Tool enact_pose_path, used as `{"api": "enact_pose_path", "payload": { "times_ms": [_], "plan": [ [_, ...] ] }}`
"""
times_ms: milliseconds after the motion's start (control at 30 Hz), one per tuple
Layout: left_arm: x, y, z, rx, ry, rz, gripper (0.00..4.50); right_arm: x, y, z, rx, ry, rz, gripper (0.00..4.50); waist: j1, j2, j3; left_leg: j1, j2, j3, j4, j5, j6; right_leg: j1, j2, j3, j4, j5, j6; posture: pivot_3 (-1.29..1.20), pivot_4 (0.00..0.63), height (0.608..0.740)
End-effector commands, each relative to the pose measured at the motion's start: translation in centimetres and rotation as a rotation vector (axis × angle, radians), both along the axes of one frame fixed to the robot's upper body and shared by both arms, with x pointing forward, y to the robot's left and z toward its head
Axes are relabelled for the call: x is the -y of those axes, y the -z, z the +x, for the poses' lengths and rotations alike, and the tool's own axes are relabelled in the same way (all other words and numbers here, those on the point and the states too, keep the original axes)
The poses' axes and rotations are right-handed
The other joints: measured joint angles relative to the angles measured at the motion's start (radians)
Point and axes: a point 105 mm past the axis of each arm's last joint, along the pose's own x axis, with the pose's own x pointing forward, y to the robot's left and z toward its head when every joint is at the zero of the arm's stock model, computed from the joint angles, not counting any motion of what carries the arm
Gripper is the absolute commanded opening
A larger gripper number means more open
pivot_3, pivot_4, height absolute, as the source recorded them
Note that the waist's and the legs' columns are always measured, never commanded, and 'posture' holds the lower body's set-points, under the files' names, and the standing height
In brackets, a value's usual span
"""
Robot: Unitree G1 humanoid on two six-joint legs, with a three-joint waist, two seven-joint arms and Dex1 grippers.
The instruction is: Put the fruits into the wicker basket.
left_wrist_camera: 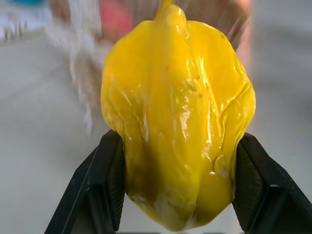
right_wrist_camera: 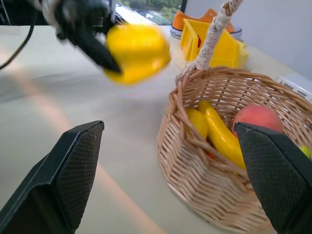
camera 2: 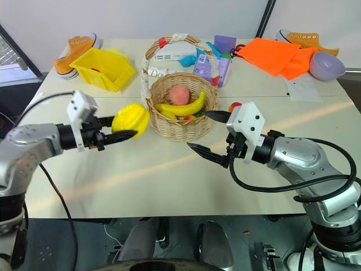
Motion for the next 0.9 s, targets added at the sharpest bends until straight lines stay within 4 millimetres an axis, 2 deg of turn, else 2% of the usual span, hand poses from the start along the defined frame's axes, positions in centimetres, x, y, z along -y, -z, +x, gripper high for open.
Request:
{"api": "enact_pose_path", "payload": {
  "times_ms": [33, 200, 267, 333, 400, 433, 467, 500, 600, 700, 800, 900],
  "plan": [
    [1.9, -2.7, 0.9, 0.102, -0.012, -0.026, 2.36, 0.5, -1.3, 0.2, 0.066, 0.007, -0.003, 4.50, 0.001, 0.000, 0.000, 0.000, 0.000, 0.000, 0.001, 0.000, 0.000, 0.001, 0.000, 0.000, 0.000, 0.000, 0.000, 0.00, 0.150, 0.715],
    [6.9, -3.0, 4.6, 0.091, -0.102, -0.034, 2.36, 1.1, -1.4, 0.8, 0.076, 0.032, -0.005, 4.50, -0.002, 0.000, 0.000, 0.000, -0.001, 0.000, 0.001, 0.001, 0.001, 0.001, 0.001, 0.000, 0.000, 0.001, 0.002, 0.00, 0.150, 0.715],
    [8.2, -2.5, 5.0, 0.068, -0.094, -0.024, 2.36, 1.2, -1.3, 0.9, 0.073, 0.042, -0.003, 4.50, -0.004, 0.000, 0.000, 0.000, -0.001, 0.001, 0.001, 0.002, -0.001, 0.000, 0.001, 0.000, 0.001, 0.001, 0.002, 0.00, 0.150, 0.715],
    [8.9, -1.1, 5.4, 0.055, -0.090, 0.039, 2.36, 1.7, -1.1, 1.0, 0.066, 0.069, -0.001, 4.50, -0.009, 0.000, 0.000, 0.000, 0.000, 0.001, -0.001, 0.003, -0.003, -0.001, 0.002, 0.001, 0.001, 0.001, 0.002, 0.00, 0.150, 0.715],
    [8.7, -0.3, 5.8, 0.039, -0.106, 0.061, 3.33, 2.1, -0.9, 1.1, 0.058, 0.094, 0.001, 4.50, -0.007, 0.000, 0.000, 0.000, 0.001, 0.001, -0.002, 0.005, -0.004, -0.001, 0.003, 0.001, 0.002, 0.001, 0.002, 0.00, 0.150, 0.715],
    [8.7, -0.3, 6.0, 0.038, -0.113, 0.054, 3.66, 2.2, -0.8, 1.1, 0.055, 0.102, 0.002, 4.50, -0.007, 0.000, 0.000, 0.000, 0.001, 0.001, -0.002, 0.005, -0.005, -0.001, 0.004, 0.001, 0.002, 0.001, 0.002, 0.00, 0.150, 0.715],
    [8.6, -0.6, 6.0, 0.046, -0.111, 0.048, 4.21, 2.4, -0.7, 1.1, 0.052, 0.115, 0.005, 4.50, -0.007, 0.000, 0.000, 0.000, 0.001, 0.001, -0.001, 0.005, -0.005, -0.002, 0.004, 0.001, 0.002, 0.001, 0.002, 0.00, 0.150, 0.715],
    [8.6, -0.9, 6.0, 0.057, -0.108, 0.040, 4.43, 2.7, -0.7, 1.2, 0.048, 0.128, 0.011, 4.50, -0.006, 0.000, 0.000, 0.000, 0.001, 0.001, -0.001, 0.005, -0.005, -0.002, 0.004, 0.001, 0.002, 0.001, 0.002, 0.00, 0.150, 0.715],
    [8.2, -1.8, 5.6, 0.106, -0.080, 0.007, 4.43, 3.9, -0.6, 2.3, 0.027, 0.215, 0.092, 4.50, -0.003, 0.000, 0.000, 0.000, 0.001, 0.001, 0.000, 0.005, -0.005, -0.001, 0.003, 0.001, 0.002, 0.001, 0.002, 0.00, 0.150, 0.715],
    [6.9, -2.7, 4.3, 0.177, -0.025, -0.063, 4.43, 6.9, 1.3, 4.8, -0.001, 0.412, 0.083, 4.50, -0.005, 0.000, 0.000, 0.000, 0.001, 0.001, 0.000, 0.005, -0.005, -0.001, 0.002, 0.001, 0.002, 0.001, 0.002, 0.00, 0.150, 0.715],
    [5.1, -2.4, 2.0, 0.215, 0.046, -0.104, 4.43, 10.0, 3.5, 7.0, -0.036, 0.589, 0.033, 4.50, -0.011, 0.000, 0.000, 0.001, 0.001, 0.002, -0.001, 0.005, -0.005, -0.001, 0.002, 0.001, 0.002, 0.001, 0.001, 0.00, 0.150, 0.715],
    [3.4, -1.3, 0.9, 0.181, 0.056, -0.132, 4.43, 11.8, 4.9, 8.9, -0.052, 0.683, -0.001, 4.50, -0.009, 0.001, 0.001, 0.001, 0.001, 0.002, -0.001, 0.005, -0.005, -0.001, 0.002, 0.001, 0.002, 0.001, 0.001, 0.00, 0.150, 0.715]
  ]
}}
